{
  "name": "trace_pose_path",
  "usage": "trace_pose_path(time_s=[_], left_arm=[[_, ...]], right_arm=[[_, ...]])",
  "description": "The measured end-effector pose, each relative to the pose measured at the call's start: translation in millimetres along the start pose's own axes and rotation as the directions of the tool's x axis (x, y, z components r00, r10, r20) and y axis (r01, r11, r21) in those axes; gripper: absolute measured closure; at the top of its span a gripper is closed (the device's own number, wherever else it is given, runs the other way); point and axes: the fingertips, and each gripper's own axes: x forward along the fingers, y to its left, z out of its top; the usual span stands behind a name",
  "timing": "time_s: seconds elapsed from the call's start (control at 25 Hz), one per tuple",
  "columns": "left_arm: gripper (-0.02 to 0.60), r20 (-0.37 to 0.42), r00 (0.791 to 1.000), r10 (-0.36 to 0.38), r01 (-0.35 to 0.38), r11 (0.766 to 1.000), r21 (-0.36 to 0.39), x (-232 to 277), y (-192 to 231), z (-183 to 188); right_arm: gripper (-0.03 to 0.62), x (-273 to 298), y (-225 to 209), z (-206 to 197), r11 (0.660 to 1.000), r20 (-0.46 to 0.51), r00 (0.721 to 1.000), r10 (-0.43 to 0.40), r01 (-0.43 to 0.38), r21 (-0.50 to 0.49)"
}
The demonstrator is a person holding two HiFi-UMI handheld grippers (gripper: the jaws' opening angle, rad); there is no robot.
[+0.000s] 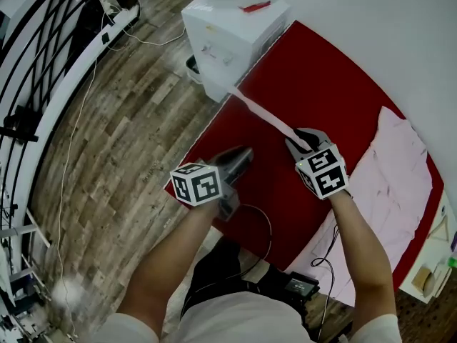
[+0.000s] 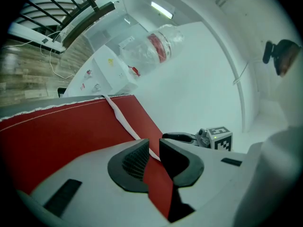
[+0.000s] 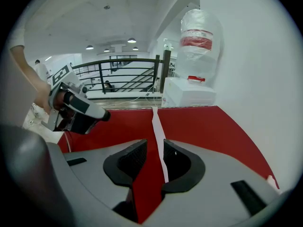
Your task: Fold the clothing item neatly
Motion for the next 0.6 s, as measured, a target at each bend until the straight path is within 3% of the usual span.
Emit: trace_pose_path(time_s=[0.6], left_arm=[[0.518, 0.041, 0.999, -0.027, 0.03, 0.998, -0.06, -5.1, 17.7, 20.5]], right_arm=[[0.482, 116.3, 16.4, 62.0, 0.998, -0.031, 0.998, 0.057, -0.058, -0.028]])
